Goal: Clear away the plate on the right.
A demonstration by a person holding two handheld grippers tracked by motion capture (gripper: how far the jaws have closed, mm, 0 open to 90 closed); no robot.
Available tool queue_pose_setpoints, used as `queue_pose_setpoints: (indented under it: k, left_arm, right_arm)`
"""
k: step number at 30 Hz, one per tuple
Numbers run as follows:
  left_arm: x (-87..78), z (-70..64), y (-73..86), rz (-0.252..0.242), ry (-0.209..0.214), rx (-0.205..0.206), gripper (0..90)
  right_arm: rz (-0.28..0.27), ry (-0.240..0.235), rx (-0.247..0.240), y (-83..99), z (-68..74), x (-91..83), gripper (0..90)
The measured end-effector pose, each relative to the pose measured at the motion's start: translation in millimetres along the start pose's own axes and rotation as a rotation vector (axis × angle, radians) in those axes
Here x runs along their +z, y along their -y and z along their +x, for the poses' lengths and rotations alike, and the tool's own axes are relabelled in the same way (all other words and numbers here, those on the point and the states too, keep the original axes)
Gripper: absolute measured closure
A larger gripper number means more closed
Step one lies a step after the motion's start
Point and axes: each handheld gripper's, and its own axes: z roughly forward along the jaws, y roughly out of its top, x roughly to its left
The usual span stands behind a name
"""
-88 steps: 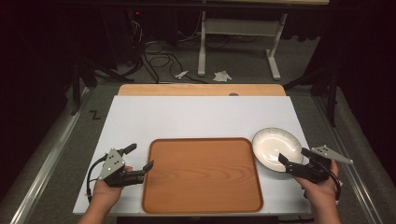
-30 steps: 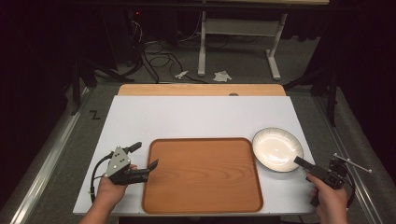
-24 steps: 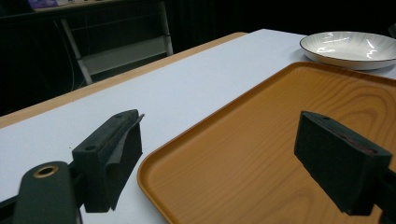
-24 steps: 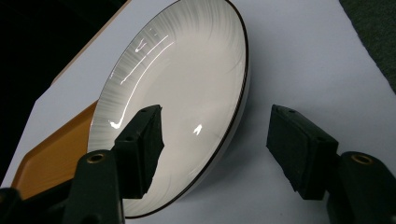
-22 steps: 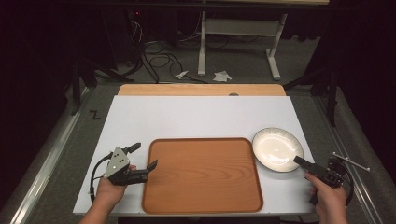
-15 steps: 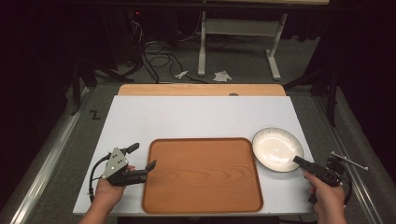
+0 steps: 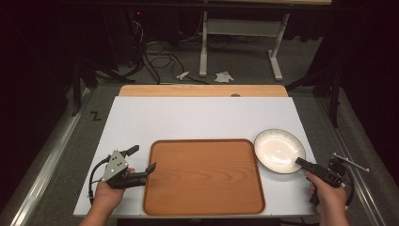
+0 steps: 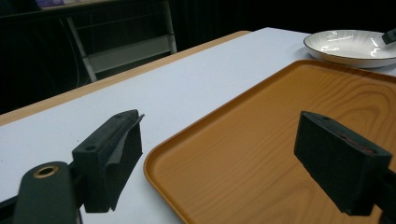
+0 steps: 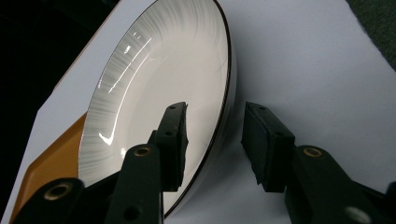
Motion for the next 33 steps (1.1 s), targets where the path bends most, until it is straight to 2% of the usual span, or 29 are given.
queue_pose_setpoints:
  k: [12, 21, 30, 33]
  left_arm:
    - [-3.5, 1.1, 1.3, 0.004, -0.006, 0.001, 15.9]
    - [-4.9, 1.1, 2.1, 0.007, -0.010, 0.001, 15.9]
    - [-6.2, 1.2, 2.4, 0.007, -0.012, 0.000, 15.9]
    - [-6.5, 1.3, 2.4, 0.006, -0.014, -0.001, 15.9]
  right_arm:
    - [0.022, -0.005, 0.014, -3.6, 2.2, 5.9, 65.2]
    - [0.030, -0.003, 0.036, -5.4, 0.1, 8.0, 72.5]
    - [0.035, 0.000, 0.050, -5.8, 0.3, 8.3, 73.2]
    - [0.036, 0.004, 0.060, -6.1, -0.5, 8.3, 76.6]
